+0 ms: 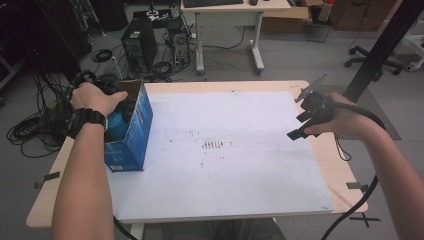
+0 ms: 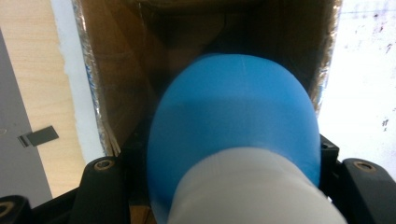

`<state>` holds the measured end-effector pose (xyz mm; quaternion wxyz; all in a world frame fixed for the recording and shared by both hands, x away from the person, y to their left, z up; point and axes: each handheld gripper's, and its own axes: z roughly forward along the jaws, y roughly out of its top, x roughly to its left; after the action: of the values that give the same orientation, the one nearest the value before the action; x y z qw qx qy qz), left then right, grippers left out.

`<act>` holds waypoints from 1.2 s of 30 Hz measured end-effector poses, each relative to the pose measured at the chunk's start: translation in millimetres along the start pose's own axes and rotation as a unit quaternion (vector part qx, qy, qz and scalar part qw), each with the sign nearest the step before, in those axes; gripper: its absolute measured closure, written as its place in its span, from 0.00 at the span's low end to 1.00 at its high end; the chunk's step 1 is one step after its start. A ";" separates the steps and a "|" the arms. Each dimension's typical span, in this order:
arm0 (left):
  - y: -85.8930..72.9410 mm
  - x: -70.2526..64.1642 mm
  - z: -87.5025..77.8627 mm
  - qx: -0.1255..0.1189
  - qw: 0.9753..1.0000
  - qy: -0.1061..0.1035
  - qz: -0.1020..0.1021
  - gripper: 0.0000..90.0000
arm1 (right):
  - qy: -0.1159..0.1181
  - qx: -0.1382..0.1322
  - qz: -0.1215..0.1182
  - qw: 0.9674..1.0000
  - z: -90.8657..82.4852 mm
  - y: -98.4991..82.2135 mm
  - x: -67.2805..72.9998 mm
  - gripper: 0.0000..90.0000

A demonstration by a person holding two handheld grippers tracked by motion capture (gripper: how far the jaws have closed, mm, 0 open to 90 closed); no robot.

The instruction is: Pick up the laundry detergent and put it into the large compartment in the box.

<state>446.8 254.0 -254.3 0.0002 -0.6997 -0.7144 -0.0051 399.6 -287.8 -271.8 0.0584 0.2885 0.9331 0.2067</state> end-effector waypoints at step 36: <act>-3.2 8.7 32.6 0.004 1.000 0.004 0.014 0.42 | 0.004 0.008 0.000 1.000 8.9 1.2 1.2 0.22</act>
<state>443.6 262.9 -286.8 0.0058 -0.7094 -0.7048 -0.0051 401.3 -283.0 -279.4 0.0519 0.2881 0.9350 0.2001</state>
